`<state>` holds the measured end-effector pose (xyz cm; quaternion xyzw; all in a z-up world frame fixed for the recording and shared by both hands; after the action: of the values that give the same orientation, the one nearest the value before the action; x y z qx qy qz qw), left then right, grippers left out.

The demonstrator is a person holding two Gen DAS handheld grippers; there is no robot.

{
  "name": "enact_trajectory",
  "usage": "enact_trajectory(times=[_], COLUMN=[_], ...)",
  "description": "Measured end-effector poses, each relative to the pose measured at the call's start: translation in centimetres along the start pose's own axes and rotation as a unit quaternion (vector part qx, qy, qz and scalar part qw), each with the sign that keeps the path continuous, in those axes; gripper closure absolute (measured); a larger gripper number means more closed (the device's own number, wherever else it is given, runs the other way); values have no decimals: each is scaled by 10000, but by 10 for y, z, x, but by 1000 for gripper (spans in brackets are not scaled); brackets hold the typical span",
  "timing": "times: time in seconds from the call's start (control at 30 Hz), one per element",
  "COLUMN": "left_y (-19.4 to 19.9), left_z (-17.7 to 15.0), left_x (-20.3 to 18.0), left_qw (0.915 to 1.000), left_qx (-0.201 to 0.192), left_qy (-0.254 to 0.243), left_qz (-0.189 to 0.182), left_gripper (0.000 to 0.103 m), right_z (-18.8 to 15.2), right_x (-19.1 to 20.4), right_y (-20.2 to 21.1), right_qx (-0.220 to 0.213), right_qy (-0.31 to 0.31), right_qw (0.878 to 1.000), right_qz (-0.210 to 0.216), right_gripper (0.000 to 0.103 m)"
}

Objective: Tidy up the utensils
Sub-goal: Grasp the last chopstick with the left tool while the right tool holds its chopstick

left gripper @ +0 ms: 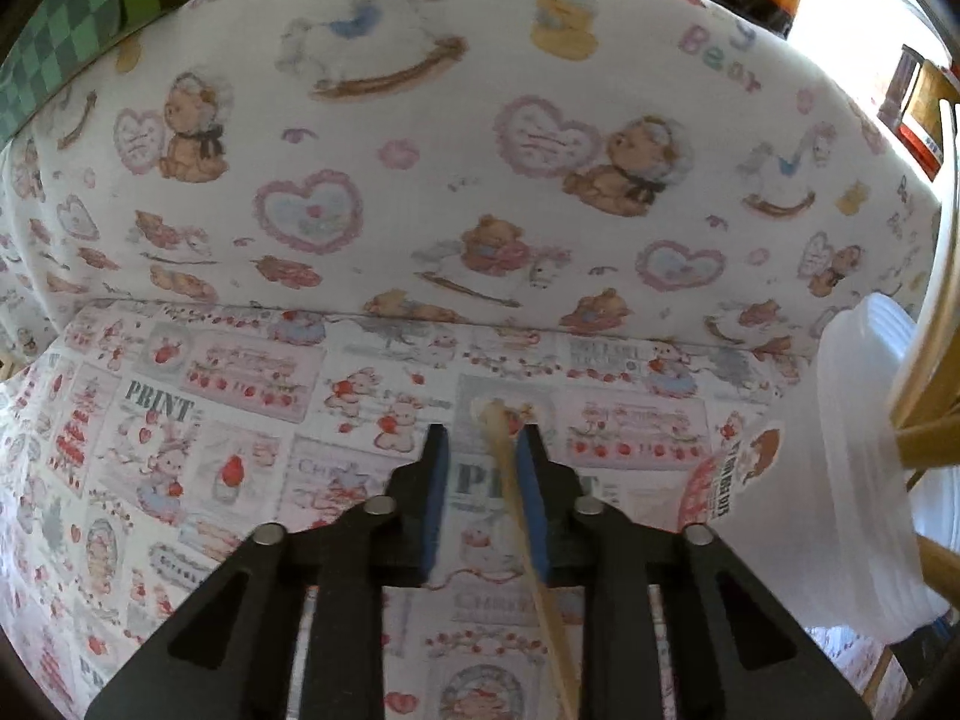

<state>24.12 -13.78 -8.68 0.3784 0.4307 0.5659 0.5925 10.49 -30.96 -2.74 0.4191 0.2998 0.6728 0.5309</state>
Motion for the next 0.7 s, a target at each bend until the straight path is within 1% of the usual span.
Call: enact_trajectory(times=[0.07,0.13,0.17,0.23,0.37,0.43,0.47,0.5,0.53,0.6,0.63,0.7], left_y=[3,4,4,7,5,5,5,5,13,21,25,29], left_z=[-1,-1,-2,-2,-1,-2,-2,-2,-6,-9,-11,-10], left_x=[7,17,21,33,45,52,51,49,54,50,45,45], left_qw=[10000,10000,9999,9997,9968,9955,9958,9970,9984,9997,9997,9998], left_qx=[18,33,41,81,205,252,245,198,80,-120,-156,-119], left_qy=[24,60,77,170,505,606,588,517,418,194,149,146], left_qz=[9,-15,-53,-178,-576,-682,-656,-546,-373,45,127,-14], left_gripper=[87,93,94,94,95,95,95,102,103,103,103,103], right_z=[0,1,1,1,1,1,1,1,1,2,2,2], right_x=[-1,-1,-1,0,1,0,-1,-1,-1,-1,-1,1], right_y=[-1,-1,-1,0,-1,-1,-1,-1,-1,-1,-1,-2], right_qx=[18,27,25,18,28,45,49,54,57,56,61,69], right_qy=[-21,-25,-21,-3,10,-10,-18,-27,-33,-23,-4,19], right_qw=[10000,10000,10000,10000,10000,10000,10000,10000,10000,10000,10000,10000], right_qz=[-5,3,3,0,-17,-31,-34,-29,-21,-16,-11,-10], right_gripper=[96,96,96,96,96,96,96,96,96,96,96,96])
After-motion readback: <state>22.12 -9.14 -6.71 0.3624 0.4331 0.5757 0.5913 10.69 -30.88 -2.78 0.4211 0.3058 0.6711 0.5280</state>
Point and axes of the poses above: each gripper's, at about its wrist camera, not at the fingertips, and y roughly against the way its jaws point, x to its left, z to its top, the point moved 4 cm from there along -y, roughly the way its jaws point, and after that the axes turned 12 degrees about x, right-handed, at the moved point
